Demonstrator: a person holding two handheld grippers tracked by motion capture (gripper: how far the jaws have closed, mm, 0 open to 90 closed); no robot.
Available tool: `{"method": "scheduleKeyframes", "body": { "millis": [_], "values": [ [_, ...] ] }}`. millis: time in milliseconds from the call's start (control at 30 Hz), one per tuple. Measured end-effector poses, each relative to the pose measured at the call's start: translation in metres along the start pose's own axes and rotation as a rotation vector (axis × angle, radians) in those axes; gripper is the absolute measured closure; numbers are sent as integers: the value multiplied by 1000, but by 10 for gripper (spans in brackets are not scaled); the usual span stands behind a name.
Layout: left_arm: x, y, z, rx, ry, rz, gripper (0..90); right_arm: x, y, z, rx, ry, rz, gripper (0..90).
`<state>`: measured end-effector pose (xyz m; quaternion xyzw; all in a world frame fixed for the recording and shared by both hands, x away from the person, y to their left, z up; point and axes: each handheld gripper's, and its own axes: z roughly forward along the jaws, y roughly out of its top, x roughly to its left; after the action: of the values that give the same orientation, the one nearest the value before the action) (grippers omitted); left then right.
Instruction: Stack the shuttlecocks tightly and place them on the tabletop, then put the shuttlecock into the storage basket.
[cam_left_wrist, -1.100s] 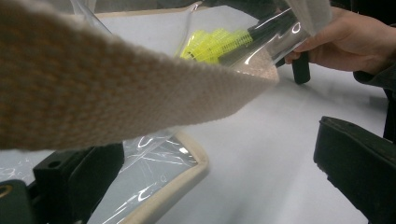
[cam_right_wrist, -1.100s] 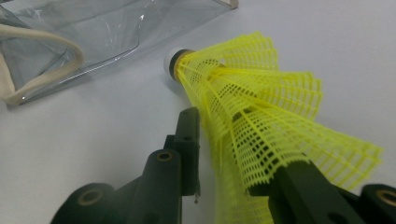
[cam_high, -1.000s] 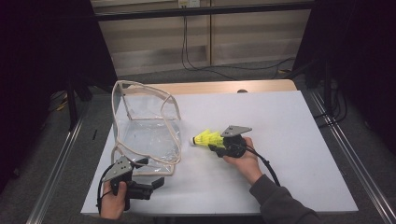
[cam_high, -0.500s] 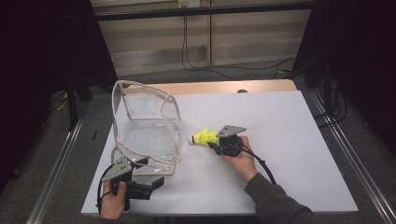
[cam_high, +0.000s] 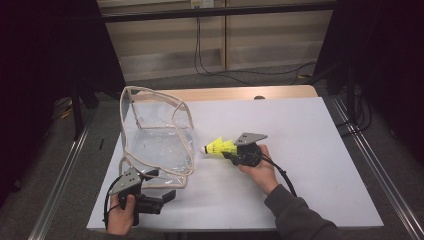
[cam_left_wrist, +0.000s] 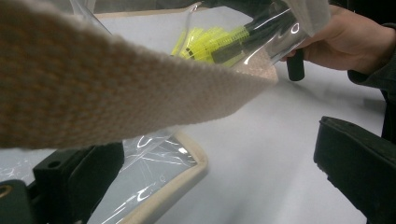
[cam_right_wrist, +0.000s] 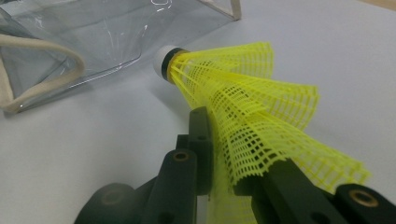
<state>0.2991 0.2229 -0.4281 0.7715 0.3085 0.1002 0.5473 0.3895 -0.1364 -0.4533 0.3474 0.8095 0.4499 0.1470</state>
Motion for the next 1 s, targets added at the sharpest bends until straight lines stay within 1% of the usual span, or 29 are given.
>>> {"method": "scheduleKeyframes", "body": {
  "millis": [67, 267, 400, 500, 600, 700, 767, 1000],
  "values": [
    [0, 0, 0, 0, -1, 1, 17, -1, 0, -2, 0, 11, 13, 828],
    [0, 1, 0, 6, 1, 6, 17, 0, 4, -10, -10, 33, 4, 827],
    [0, 0, 0, 3, -1, 5, 17, -2, 6, -16, -25, 46, 26, 827],
    [0, 0, 0, 0, -2, 3, 18, -4, 8, -21, -31, 48, 30, 827],
    [0, 0, 0, -1, -2, 4, 17, -5, 12, -27, -50, 54, 44, 827],
    [0, 0, 0, -2, -5, 3, 17, -6, 16, -32, -58, 49, 45, 827],
    [0, 0, 0, 0, -4, 4, 17, -6, 18, -33, -56, 51, 43, 827],
    [0, 0, 0, -1, -5, 0, 17, -7, 26, -39, -86, 57, 60, 827]
  ]
}}
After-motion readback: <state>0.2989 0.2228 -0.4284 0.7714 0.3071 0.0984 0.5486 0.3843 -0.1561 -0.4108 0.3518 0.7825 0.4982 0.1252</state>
